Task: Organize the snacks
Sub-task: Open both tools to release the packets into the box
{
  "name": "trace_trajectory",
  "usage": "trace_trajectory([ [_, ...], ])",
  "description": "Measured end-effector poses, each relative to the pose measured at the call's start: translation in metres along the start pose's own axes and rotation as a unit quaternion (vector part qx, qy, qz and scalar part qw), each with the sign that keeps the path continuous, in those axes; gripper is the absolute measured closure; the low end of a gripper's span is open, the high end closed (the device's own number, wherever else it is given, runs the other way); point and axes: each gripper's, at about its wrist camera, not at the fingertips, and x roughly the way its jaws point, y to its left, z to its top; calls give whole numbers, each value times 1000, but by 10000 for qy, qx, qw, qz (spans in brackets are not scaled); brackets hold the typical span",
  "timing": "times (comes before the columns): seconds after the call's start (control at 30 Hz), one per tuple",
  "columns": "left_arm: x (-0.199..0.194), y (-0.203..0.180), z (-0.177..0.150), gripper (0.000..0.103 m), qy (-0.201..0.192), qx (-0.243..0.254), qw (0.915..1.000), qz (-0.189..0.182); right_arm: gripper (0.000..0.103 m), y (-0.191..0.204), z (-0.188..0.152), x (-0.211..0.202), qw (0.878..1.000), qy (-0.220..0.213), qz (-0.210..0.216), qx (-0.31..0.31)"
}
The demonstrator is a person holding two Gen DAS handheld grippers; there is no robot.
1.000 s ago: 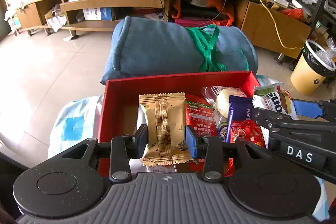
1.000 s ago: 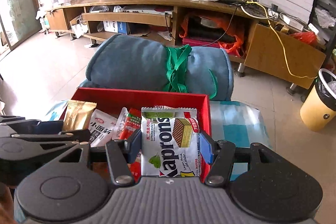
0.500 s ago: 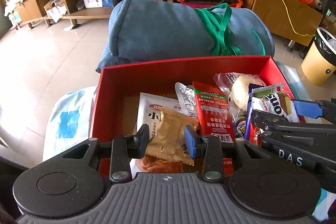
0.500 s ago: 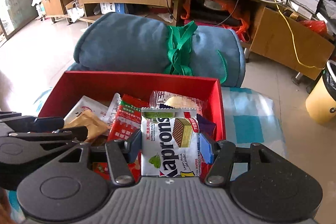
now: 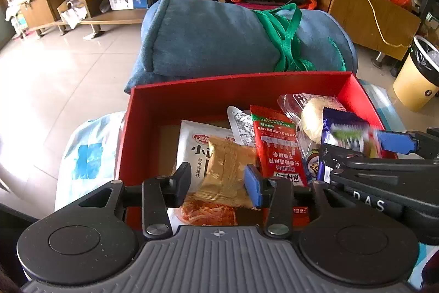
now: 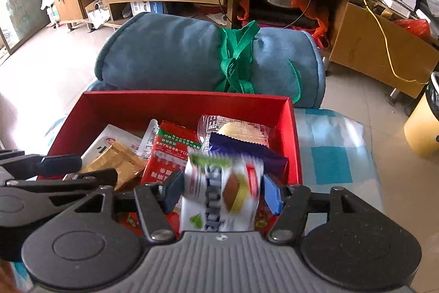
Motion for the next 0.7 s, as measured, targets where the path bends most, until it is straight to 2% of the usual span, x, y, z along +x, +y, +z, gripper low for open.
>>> trace_trajectory([
  [0.13, -4, 5, 1, 36, -55, -71, 9999, 54, 39, -2, 0, -6, 10000, -69, -31, 46],
  [0.43, -20, 9, -4, 26, -131, -97, 9999, 26, 36, 0, 0, -27, 9994, -276, -173, 65],
  [0.7, -36, 13, -19, 25, -134, -120, 9998, 8, 35, 6, -18, -47, 9995, -204, -257, -33],
])
